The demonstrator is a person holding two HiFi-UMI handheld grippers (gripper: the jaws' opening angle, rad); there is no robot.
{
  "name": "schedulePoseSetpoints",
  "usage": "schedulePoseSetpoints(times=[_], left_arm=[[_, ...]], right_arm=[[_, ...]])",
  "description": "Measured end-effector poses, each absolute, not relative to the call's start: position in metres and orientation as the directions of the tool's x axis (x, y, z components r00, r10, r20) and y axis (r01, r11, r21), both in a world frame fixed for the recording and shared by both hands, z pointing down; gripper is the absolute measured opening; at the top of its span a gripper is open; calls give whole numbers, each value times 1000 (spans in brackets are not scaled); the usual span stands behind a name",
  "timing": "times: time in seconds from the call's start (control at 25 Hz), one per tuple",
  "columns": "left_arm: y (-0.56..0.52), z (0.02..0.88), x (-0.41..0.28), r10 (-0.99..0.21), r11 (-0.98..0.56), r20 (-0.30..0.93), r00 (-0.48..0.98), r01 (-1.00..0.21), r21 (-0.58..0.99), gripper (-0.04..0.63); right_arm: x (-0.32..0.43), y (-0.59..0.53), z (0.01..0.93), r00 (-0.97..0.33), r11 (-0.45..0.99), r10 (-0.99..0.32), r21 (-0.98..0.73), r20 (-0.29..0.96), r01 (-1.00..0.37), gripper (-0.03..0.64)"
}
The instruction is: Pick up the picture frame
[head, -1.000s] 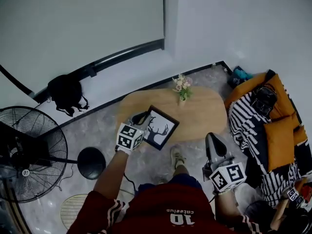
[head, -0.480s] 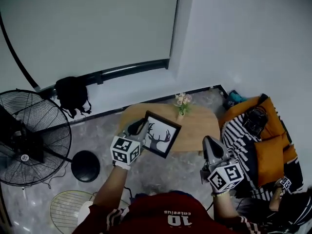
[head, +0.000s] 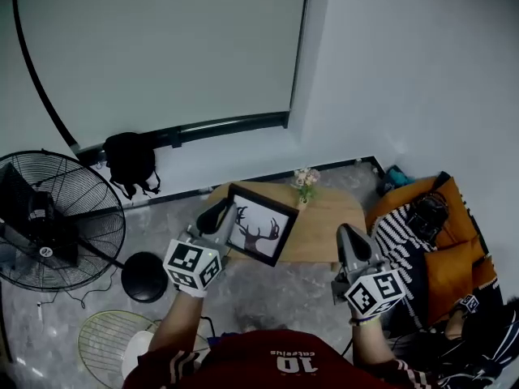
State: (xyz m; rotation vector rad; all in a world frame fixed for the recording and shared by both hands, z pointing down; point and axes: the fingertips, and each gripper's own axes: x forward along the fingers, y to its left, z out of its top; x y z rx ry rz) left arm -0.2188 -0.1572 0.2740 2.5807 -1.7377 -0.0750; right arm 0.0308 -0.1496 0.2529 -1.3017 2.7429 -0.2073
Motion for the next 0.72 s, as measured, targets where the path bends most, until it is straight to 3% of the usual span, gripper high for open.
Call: schedulePoseSetpoints(times=[0.72], left_arm=[[-122,248,-220,-982,-185,-52,183,-982,31,69]], right_arm=[[59,-161,236,-587,590,-807,-117,-66,-799,-6]])
